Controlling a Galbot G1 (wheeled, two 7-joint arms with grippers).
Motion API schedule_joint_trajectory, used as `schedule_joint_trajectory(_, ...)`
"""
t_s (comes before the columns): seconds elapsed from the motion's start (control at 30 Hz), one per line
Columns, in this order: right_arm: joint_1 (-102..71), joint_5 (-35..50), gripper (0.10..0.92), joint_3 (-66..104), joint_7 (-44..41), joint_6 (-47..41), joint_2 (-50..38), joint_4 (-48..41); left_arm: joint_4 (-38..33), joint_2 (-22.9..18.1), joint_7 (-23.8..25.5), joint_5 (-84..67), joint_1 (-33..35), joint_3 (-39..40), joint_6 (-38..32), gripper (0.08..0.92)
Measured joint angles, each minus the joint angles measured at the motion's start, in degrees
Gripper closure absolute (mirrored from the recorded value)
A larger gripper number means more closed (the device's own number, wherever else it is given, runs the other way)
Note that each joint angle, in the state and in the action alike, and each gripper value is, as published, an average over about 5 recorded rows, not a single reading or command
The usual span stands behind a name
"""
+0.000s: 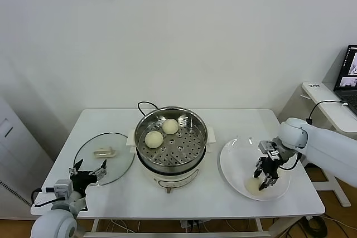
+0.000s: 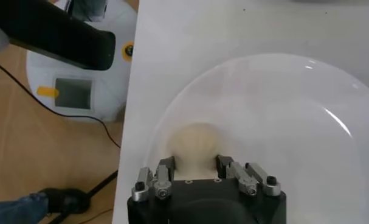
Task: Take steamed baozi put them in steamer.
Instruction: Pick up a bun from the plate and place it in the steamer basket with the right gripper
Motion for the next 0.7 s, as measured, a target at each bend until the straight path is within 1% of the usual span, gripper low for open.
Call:
schedule_joint_trajectory(0.2, 12.13, 5.39, 0.575, -8.78, -1.23, 0.20, 1.85, -0.57, 0.13, 0.20, -0.04, -0.36, -0.17, 0.12, 0.02, 0.177)
schedule_joint_trajectory(0.43, 24.37, 12.43, 0.575, -16.83, -0.96, -0.92, 6.10, -0.43, 0.25, 0.46, -0.06, -0.62, -0.31, 0.39, 0.02, 0.177)
schedule_joint_trajectory(0.7, 31.79, 18.79, 0.575, -19.88, -0.87, -0.83, 12.76, -1.57, 0.63, 0.76, -0.02, -0.78, -0.37, 0.86, -0.11, 0.177)
